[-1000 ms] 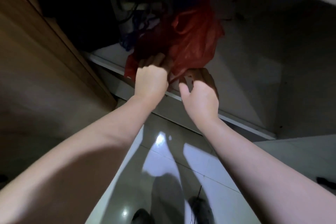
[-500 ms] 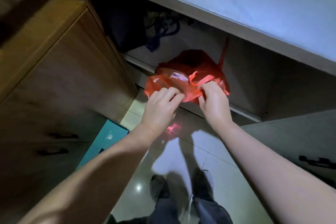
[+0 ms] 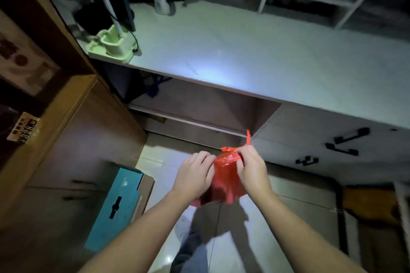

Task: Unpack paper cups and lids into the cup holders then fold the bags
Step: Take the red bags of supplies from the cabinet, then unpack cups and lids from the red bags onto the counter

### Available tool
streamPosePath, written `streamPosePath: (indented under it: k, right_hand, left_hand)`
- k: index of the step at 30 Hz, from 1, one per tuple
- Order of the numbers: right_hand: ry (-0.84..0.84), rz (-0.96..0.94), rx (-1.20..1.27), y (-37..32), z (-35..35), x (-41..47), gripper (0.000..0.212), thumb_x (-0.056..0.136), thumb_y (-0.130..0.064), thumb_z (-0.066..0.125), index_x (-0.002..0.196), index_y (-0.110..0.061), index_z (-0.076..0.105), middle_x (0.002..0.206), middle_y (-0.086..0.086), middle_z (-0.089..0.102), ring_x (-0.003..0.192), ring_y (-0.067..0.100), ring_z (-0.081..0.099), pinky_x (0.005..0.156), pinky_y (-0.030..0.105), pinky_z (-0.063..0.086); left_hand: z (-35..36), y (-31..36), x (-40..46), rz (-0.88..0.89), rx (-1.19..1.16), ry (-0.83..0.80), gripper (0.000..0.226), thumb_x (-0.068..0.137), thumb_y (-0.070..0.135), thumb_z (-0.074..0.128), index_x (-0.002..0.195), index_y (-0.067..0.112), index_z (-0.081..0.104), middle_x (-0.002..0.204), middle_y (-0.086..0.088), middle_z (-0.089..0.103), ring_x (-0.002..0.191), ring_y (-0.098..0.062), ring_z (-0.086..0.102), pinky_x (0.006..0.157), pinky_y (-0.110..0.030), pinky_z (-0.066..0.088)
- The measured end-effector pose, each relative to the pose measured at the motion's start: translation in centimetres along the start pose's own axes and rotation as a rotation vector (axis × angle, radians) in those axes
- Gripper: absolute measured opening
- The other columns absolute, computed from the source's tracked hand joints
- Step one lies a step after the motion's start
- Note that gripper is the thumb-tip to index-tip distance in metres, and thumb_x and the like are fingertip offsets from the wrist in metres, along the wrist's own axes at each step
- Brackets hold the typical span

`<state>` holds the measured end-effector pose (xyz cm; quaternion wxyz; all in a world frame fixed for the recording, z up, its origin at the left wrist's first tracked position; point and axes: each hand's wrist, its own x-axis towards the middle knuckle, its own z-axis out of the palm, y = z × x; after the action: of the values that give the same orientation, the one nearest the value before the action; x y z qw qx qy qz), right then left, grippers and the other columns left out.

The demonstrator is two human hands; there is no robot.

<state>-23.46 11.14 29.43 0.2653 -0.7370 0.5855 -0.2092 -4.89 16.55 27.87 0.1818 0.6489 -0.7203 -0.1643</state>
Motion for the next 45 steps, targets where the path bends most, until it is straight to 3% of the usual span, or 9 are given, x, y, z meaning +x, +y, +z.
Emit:
streamPosePath:
  k: [3,9,12,17,20,27,35,40,45]
  right_hand:
    - [0.030,0.053,0.002,2.8,-5.6,-5.4,0.028,0.086,0.000,0.058,0.104,-0.018,0.067,0.104,-0.003,0.062,0.104,0.021,0.060,0.094,0.040,0.049]
    - [0.219,0.078,-0.006,8.0,-19.0,-14.6,0.034,0.082,0.005,0.058,0.106,-0.017,0.070,0.104,-0.001,0.065,0.101,0.019,0.060,0.094,0.027,0.044]
    - [0.312,0.088,-0.035,10.8,-26.4,-17.1,0.037,0.084,0.003,0.055,0.112,-0.017,0.070,0.109,-0.002,0.067,0.106,0.015,0.057,0.099,0.029,0.044]
    - [0.437,0.156,-0.125,15.3,-39.9,-18.5,0.022,0.094,-0.006,0.053,0.109,-0.012,0.067,0.110,0.003,0.065,0.102,0.021,0.059,0.092,0.035,0.049]
    - [0.525,0.188,-0.156,17.3,-48.2,-18.1,0.022,0.093,-0.004,0.053,0.107,-0.008,0.070,0.109,0.007,0.066,0.102,0.025,0.060,0.089,0.035,0.046]
    - [0.680,0.245,-0.293,22.4,-64.1,-16.3,0.028,0.087,0.001,0.053,0.105,-0.008,0.073,0.109,0.008,0.067,0.101,0.027,0.061,0.088,0.038,0.050]
    - [0.802,0.430,-0.382,30.7,-75.5,-15.8,0.024,0.085,0.004,0.056,0.101,-0.002,0.073,0.106,0.010,0.066,0.095,0.031,0.063,0.087,0.042,0.051]
    - [0.862,0.550,-0.355,36.1,-79.5,-15.1,0.021,0.087,0.004,0.060,0.101,-0.002,0.075,0.104,0.010,0.066,0.097,0.031,0.064,0.093,0.036,0.049]
    - [0.796,0.606,-0.346,41.8,-80.8,-14.9,0.023,0.086,0.005,0.062,0.101,-0.005,0.077,0.106,0.006,0.066,0.099,0.026,0.065,0.109,0.053,0.040]
  left_hand:
    - [0.2,6.5,-1.5,0.063,0.005,-0.041,0.042,0.095,0.033,0.036,0.119,0.017,0.066,0.115,-0.001,0.064,0.101,-0.025,0.061,0.087,-0.039,0.051]
    - [0.4,20.8,-1.1,0.275,0.049,-0.027,0.039,0.092,0.029,0.038,0.109,0.014,0.069,0.106,-0.003,0.065,0.088,-0.029,0.064,0.075,-0.039,0.053]
    - [0.5,28.5,0.9,0.356,0.053,-0.031,0.043,0.094,0.031,0.034,0.114,0.015,0.069,0.112,-0.002,0.066,0.093,-0.029,0.065,0.077,-0.041,0.054]
    - [0.6,41.2,6.0,0.462,0.028,-0.037,0.033,0.101,0.027,0.046,0.129,0.021,0.063,0.130,0.000,0.060,0.109,-0.027,0.061,0.089,-0.040,0.052]
    - [0.2,48.6,9.5,0.568,-0.016,-0.003,0.032,0.102,0.023,0.048,0.128,0.019,0.066,0.129,-0.002,0.061,0.110,-0.024,0.061,0.093,-0.039,0.052]
    - [1.6,63.1,18.7,0.757,-0.088,0.018,0.032,0.102,0.029,0.043,0.124,0.027,0.066,0.121,0.010,0.062,0.100,-0.012,0.062,0.082,-0.030,0.055]
    - [7.5,76.8,30.1,0.950,-0.128,-0.212,0.036,0.103,0.041,0.038,0.131,0.034,0.060,0.129,0.012,0.058,0.110,-0.012,0.060,0.086,-0.032,0.053]
    - [11.4,83.6,34.8,1.051,-0.124,-0.384,0.041,0.103,0.051,0.033,0.137,0.041,0.054,0.128,0.013,0.057,0.113,-0.011,0.057,0.092,-0.034,0.052]
    - [16.2,87.5,36.8,1.123,-0.065,-0.482,0.042,0.106,0.045,0.033,0.146,0.041,0.046,0.136,0.010,0.054,0.119,-0.014,0.055,0.095,-0.034,0.051]
